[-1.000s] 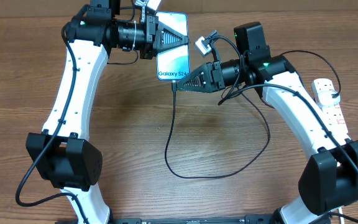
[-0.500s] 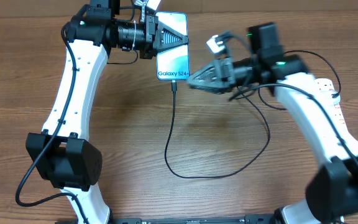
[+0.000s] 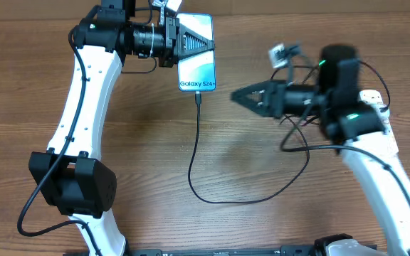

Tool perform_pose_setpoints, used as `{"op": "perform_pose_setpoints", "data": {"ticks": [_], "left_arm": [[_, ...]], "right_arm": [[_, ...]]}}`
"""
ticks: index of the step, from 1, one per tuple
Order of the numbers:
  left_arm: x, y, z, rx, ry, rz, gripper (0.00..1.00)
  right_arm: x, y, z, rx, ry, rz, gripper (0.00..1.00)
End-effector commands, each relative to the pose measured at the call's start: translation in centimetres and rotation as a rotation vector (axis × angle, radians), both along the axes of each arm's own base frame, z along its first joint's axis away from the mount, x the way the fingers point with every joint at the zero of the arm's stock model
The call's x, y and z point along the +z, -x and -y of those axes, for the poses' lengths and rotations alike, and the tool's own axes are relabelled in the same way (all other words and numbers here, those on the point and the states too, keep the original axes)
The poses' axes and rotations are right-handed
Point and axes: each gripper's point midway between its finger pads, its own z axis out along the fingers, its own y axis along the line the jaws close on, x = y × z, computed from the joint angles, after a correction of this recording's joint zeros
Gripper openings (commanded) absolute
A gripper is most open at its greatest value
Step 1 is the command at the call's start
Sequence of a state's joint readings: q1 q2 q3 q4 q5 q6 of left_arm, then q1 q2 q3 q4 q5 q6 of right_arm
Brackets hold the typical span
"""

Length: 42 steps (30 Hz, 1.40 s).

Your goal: Plug charger to phone and switch on socket

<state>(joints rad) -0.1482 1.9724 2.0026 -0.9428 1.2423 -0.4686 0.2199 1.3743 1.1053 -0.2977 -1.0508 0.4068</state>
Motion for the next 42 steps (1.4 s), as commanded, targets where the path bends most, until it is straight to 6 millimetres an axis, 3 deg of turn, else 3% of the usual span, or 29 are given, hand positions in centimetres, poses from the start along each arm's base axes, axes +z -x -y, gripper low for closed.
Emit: {"op": "perform_pose_setpoints", "data": {"ticks": [1, 4, 10, 13, 19, 29, 37, 42], "left_arm": [[1.3, 0.5, 0.0, -0.019, 0.036, 0.007, 0.04], [1.3, 0.5, 0.0, -0.018, 0.036, 0.004, 0.04], [1.3, 0.5, 0.0, -0.017, 0.037, 0.001, 0.04], [1.3, 0.5, 0.0, -0.018, 0.037, 0.0, 0.04], [1.5, 0.8, 0.1, -0.031, 0.052, -0.001, 0.04], [2.2, 1.3, 0.2, -0.063, 0.091, -0.003, 0.04], [2.2, 1.3, 0.4, -0.066, 0.089, 0.001, 0.04], [2.2, 1.3, 0.4, -0.068, 0.09, 0.005, 0.04]], "right_arm": [[-1.1, 0.6, -1.4, 0.009, -0.113, -0.119, 0.42], [-0.2, 0.6, -2.0, 0.019, -0.17, -0.078, 0.42], [-1.5, 0.7, -4.4, 0.048, -0.174, -0.12, 0.43], [-0.4, 1.4, -5.5, 0.132, -0.227, -0.101, 0.4], [1.6, 1.9, -5.7, 0.193, -0.29, -0.039, 0.4], [0.5, 0.6, -6.4, 0.138, -0.288, -0.06, 0.4], [0.5, 0.9, -7.5, 0.14, -0.295, -0.05, 0.31], [0.6, 0.6, -7.5, 0.118, -0.3, -0.045, 0.17]]}}
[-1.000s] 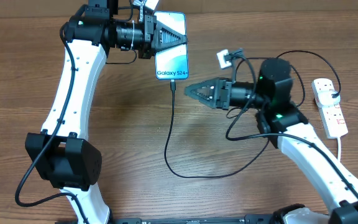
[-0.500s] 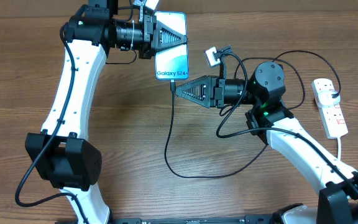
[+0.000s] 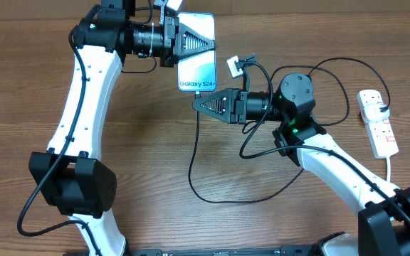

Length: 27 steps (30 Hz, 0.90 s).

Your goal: Plug charger to phone and switch on socket

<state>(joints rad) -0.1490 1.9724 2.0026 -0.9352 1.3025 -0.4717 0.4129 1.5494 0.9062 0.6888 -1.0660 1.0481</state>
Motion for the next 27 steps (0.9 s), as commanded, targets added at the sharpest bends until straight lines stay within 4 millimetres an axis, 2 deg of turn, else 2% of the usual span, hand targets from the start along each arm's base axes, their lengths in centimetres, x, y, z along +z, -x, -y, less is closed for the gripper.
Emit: {"op": "perform_pose_setpoints", "data": {"ticks": [1, 4, 13, 18, 23, 27], "left_arm": [[1.4, 0.8, 0.2, -0.032, 0.041, 0.008, 0.04], [1.3, 0.8, 0.2, -0.032, 0.041, 0.01, 0.04], [1.3, 0.8, 0.2, -0.038, 0.04, 0.041, 0.04], [1.4, 0.9, 0.2, -0.049, 0.046, 0.074, 0.04], [2.2, 1.5, 0.3, -0.101, 0.095, 0.165, 0.04], [2.3, 2.1, 0.8, -0.124, 0.109, 0.158, 0.04]], "right_arm": [[0.0, -0.5, -0.1, -0.031, -0.005, 0.002, 0.12], [0.0, -0.6, -0.1, -0.035, -0.005, 0.002, 0.04], [0.9, -1.9, 0.2, -0.114, -0.039, -0.016, 0.04], [0.7, -2.2, 0.2, -0.125, -0.039, -0.048, 0.04], [0.7, -2.2, 0.3, -0.124, -0.044, -0.084, 0.04], [0.7, -2.3, 0.4, -0.129, -0.044, -0.084, 0.04]]}}
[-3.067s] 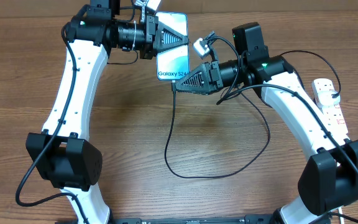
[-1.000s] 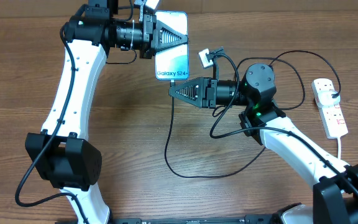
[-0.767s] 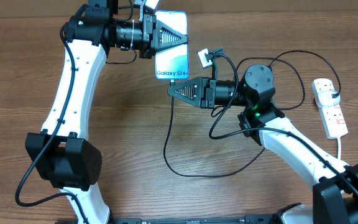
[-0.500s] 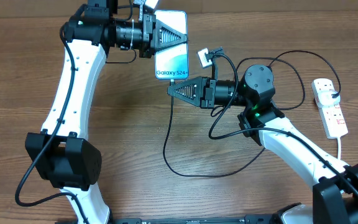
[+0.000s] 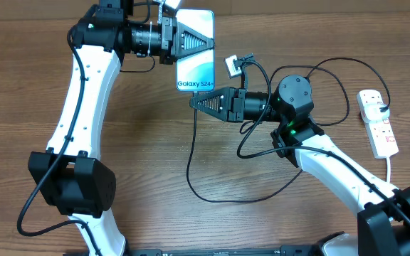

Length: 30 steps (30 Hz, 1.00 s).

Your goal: Plug charger to phone and switch on socket

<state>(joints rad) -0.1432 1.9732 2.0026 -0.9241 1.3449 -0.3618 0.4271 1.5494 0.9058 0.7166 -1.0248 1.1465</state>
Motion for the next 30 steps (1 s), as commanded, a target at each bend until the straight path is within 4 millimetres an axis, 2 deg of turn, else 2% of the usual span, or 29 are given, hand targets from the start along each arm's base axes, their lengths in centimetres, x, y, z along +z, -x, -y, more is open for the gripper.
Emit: {"op": "perform_pose_setpoints", "data": {"ticks": [1, 6, 14, 28, 29, 30], "left_arm": [[1.7, 2.1, 1.0, -0.092, 0.074, 0.045, 0.04], [1.4, 2.9, 1.3, -0.106, 0.069, 0.013, 0.04], [0.6, 2.9, 1.2, -0.087, 0.031, -0.012, 0.04], [0.1, 3.8, 1.1, -0.109, 0.025, 0.023, 0.04], [0.1, 3.8, 1.1, -0.109, 0.025, 0.025, 0.04], [0.1, 3.8, 1.1, -0.109, 0.025, 0.027, 0.04]], "right_arm": [[0.2, -2.2, 0.9, -0.111, -0.017, -0.01, 0.04], [0.3, -2.8, 1.6, -0.132, -0.017, -0.01, 0.04], [0.4, -2.9, 1.8, -0.135, -0.021, 0.001, 0.04], [0.9, -3.5, 2.4, -0.154, -0.034, -0.004, 0.04], [0.9, -3.5, 2.4, -0.154, -0.034, -0.003, 0.12], [0.9, -3.4, 2.4, -0.153, -0.034, -0.003, 0.38]]}}
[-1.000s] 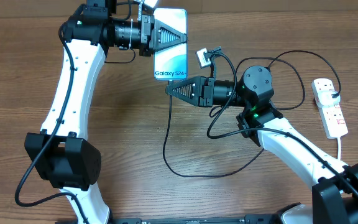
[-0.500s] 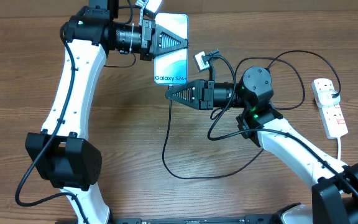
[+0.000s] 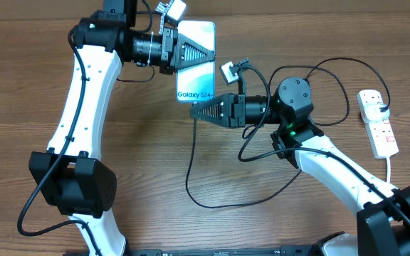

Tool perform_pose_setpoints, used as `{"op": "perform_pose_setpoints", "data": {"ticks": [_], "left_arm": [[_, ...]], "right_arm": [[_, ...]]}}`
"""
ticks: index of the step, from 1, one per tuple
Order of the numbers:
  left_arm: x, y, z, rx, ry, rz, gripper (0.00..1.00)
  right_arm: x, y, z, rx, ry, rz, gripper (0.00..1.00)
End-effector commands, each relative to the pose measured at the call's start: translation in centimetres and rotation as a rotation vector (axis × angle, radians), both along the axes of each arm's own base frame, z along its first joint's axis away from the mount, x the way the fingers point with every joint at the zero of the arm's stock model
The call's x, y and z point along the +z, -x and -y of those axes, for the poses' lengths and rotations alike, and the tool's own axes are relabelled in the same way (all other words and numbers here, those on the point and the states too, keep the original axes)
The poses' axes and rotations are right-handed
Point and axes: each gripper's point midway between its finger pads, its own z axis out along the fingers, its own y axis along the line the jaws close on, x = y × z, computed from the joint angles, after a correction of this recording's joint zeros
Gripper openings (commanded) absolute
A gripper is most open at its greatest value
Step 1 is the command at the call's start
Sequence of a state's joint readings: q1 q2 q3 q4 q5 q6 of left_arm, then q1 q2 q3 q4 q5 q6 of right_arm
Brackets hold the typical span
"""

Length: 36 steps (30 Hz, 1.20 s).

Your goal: Plug charger to phone and switch on socket

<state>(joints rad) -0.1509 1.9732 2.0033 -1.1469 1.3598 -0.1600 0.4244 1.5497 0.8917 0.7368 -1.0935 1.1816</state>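
Note:
The phone (image 3: 197,64), screen lit with "Galaxy S24+" at its lower end, lies slightly tilted at the far middle of the table. My left gripper (image 3: 211,51) reaches in from the left and is shut across the phone's upper half. My right gripper (image 3: 193,112) comes in from the right with its tips just below the phone's bottom edge, shut on the plug end of the black charger cable (image 3: 189,165). The plug itself is hidden by the fingers. The white socket strip (image 3: 378,132) lies at the far right.
The charger cable loops across the wooden table (image 3: 148,156) below the right arm and runs back toward the right. The socket strip's white lead (image 3: 390,167) trails toward the front right. Both arm bases stand at the near edge.
The phone has shifted a little toward the near side and is tilted now, still in my left gripper. My right gripper's tips have moved the same way, staying at the phone's bottom edge.
At first my left gripper held the phone while the right gripper hung to the right, away from the cable end lying at the phone's bottom. Then the right gripper stood at that cable end. It stayed there as the phone shifted slightly left, then nearer and tilted.

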Motion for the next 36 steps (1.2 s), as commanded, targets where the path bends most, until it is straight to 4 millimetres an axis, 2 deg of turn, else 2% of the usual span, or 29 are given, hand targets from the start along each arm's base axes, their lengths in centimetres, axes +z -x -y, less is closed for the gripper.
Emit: {"op": "perform_pose_setpoints", "data": {"ticks": [1, 4, 9, 14, 17, 24, 36], "left_arm": [[1.2, 1.3, 1.0, -0.055, 0.043, 0.055, 0.04], [1.2, 1.1, 1.0, -0.054, 0.042, 0.072, 0.04], [0.4, 0.0, 1.0, -0.026, -0.017, 0.156, 0.04], [0.7, 0.0, 1.0, -0.058, 0.006, 0.308, 0.04], [0.7, 0.0, 1.1, -0.066, 0.008, 0.335, 0.04], [1.7, 0.5, 1.2, -0.09, 0.071, 0.337, 0.04], [3.1, 1.5, 1.3, -0.147, 0.178, 0.497, 0.04]], "right_arm": [[1.3, -4.6, 2.3, -0.216, -0.035, 0.022, 0.81], [1.2, -4.3, 2.2, -0.201, -0.032, 0.025, 1.0], [0.9, -2.7, 2.6, -0.095, -0.01, 0.084, 1.0], [0.4, -0.7, 3.6, 0.042, 0.013, 0.166, 1.0], [0.2, 0.1, 4.0, 0.093, 0.018, 0.192, 1.0], [-0.1, 0.3, 4.0, 0.109, 0.024, 0.218, 1.0], [-3.6, 0.4, 4.0, 0.118, 0.089, 0.179, 1.0]]}}
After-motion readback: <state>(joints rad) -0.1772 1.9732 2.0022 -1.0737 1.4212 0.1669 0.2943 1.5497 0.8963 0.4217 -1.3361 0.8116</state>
